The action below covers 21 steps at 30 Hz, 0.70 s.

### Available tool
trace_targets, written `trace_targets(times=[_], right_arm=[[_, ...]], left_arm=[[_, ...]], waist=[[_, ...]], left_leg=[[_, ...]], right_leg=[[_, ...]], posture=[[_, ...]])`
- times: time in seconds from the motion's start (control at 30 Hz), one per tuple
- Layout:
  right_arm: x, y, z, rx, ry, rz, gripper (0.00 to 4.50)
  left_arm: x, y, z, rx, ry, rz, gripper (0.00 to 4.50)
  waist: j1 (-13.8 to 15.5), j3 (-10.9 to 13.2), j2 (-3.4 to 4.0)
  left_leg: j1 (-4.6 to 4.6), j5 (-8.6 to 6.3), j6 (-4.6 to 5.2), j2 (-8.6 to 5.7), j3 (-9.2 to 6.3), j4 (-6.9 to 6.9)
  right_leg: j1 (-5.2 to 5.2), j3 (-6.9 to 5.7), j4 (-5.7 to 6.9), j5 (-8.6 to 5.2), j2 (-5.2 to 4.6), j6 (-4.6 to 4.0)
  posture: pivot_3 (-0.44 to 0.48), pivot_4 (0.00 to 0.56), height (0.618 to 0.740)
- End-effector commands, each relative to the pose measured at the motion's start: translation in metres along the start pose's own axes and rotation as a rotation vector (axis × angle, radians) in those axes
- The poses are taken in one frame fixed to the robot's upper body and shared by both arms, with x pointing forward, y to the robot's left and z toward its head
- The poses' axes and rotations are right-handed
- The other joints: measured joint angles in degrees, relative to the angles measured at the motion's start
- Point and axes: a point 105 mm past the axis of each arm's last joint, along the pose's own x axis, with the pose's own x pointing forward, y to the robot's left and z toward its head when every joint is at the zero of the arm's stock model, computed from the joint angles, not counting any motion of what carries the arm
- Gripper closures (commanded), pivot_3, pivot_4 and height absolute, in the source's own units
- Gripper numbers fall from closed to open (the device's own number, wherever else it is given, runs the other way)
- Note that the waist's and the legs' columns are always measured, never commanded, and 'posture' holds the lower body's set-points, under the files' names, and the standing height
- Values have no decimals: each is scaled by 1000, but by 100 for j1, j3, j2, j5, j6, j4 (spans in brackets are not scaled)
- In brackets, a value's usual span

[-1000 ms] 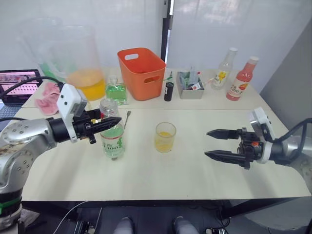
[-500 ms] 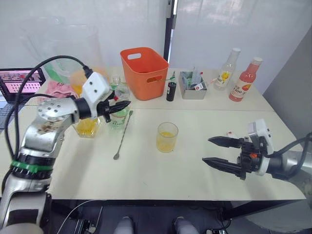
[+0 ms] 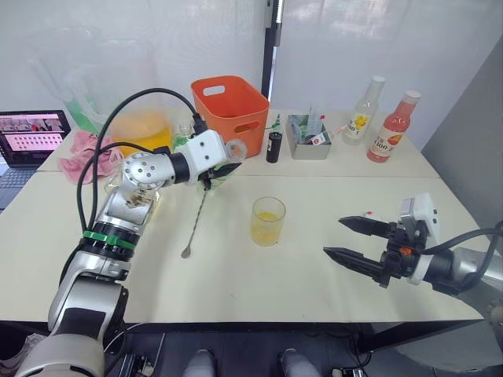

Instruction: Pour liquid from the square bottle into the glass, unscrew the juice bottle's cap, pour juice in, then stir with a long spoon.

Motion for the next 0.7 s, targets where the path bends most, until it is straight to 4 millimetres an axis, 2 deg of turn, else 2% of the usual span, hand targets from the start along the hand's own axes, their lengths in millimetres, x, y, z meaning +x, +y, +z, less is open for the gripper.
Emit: trace_targets(times=[0.03, 0.23, 0.47, 0.7], right_arm=[[-1, 5, 8, -34, -25, 13, 24], [-3, 1, 5, -42, -3, 5, 24], [-2, 0, 6, -41, -7, 0, 24], [0, -1, 7, -43, -11, -1, 24]], left_arm=[[6, 13, 20, 108, -61, 59, 3092], [19, 3, 25, 168, -82, 58, 3092], [23, -1, 31, 393, -89, 92, 3092], [25, -6, 29, 498, -97, 104, 3092]], waist=[[2, 0, 0], [9, 0, 0], [3, 0, 0], [14, 0, 0]], left_leg=[[0, 0, 0, 0, 0, 0], [-1, 0, 0, -1, -1, 2], [0, 0, 0, -2, -1, 2], [0, 0, 0, -4, -1, 4]], right_leg=[[0, 0, 0, 0, 0, 0], [1, 1, 1, 2, 0, 3], [1, 1, 2, 3, 0, 5], [3, 3, 2, 4, 0, 7]], posture=[[0, 150, 740], [0, 150, 740], [0, 150, 740], [0, 150, 740]])
